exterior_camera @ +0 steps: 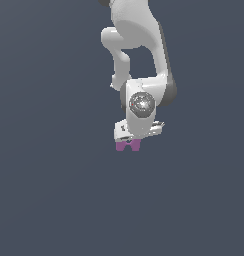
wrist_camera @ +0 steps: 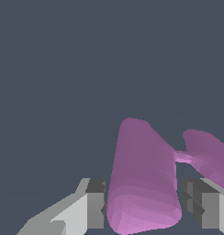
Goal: Pick up the object and move it to a goal position.
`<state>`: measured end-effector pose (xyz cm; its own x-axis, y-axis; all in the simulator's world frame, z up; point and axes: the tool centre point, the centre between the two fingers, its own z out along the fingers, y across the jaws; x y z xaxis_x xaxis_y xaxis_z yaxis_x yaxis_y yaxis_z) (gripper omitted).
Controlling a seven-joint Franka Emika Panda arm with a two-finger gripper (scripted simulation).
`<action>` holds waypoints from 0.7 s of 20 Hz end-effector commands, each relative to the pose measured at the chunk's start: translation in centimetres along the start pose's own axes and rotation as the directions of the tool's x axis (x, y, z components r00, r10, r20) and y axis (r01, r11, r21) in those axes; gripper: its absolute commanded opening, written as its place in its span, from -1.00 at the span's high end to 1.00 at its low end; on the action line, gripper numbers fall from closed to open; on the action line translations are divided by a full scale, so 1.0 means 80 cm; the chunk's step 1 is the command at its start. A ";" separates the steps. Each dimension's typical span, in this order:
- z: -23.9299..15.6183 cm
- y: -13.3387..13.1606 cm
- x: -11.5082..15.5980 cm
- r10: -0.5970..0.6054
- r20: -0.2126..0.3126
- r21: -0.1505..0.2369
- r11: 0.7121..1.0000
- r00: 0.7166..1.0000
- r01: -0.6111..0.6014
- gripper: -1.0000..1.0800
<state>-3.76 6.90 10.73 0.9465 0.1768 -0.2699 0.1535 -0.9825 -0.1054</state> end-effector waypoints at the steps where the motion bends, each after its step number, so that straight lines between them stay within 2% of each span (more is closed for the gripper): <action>1: 0.003 -0.001 -0.001 -0.001 0.004 0.001 1.000 1.000 0.001 1.00; 8: 0.000 0.002 0.002 -0.009 -0.016 -0.001 1.000 1.000 0.009 1.00; 14: 0.001 0.008 0.007 -0.034 -0.067 -0.007 0.999 0.997 0.033 1.00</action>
<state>-3.16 6.74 10.78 0.9561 0.2029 -0.2114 0.1834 -0.9770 -0.1087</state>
